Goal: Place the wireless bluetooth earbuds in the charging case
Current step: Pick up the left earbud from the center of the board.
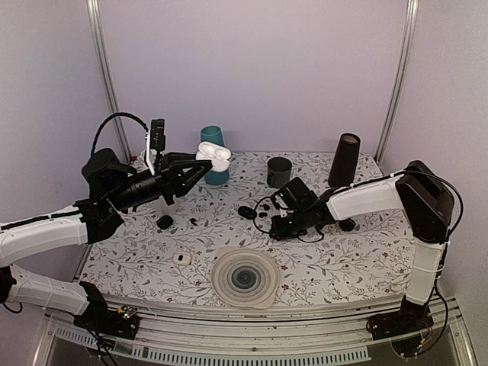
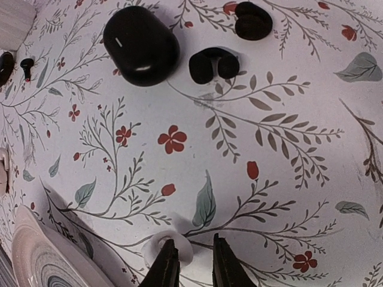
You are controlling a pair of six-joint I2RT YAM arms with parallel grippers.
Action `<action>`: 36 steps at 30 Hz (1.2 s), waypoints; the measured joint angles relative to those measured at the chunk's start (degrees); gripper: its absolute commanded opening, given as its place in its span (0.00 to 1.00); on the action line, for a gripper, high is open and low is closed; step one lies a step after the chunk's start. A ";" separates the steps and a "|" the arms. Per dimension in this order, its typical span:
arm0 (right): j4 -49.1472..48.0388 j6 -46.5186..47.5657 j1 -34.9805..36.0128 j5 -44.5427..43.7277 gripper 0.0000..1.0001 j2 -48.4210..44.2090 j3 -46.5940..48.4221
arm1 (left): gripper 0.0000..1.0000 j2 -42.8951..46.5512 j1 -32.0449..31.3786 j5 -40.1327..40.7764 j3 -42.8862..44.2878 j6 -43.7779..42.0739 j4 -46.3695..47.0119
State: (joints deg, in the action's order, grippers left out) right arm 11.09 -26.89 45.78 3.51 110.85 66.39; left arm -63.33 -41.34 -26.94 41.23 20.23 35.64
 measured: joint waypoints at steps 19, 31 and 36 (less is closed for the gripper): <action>-0.55 -0.31 0.28 3.32 0.21 4.83 5.42 | 0.00 0.00 0.07 -0.66 -0.17 0.83 0.07; -0.79 -0.48 0.39 4.92 0.23 7.63 9.33 | 0.00 0.00 0.22 -0.68 -0.52 0.83 0.04; -0.85 -0.33 0.74 4.48 0.24 6.34 8.15 | 0.00 -0.02 0.33 -0.76 -0.61 0.85 0.11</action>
State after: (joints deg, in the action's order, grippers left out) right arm 10.24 -27.22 46.52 7.99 117.19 74.54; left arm -63.35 -41.01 -27.70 40.62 21.08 35.75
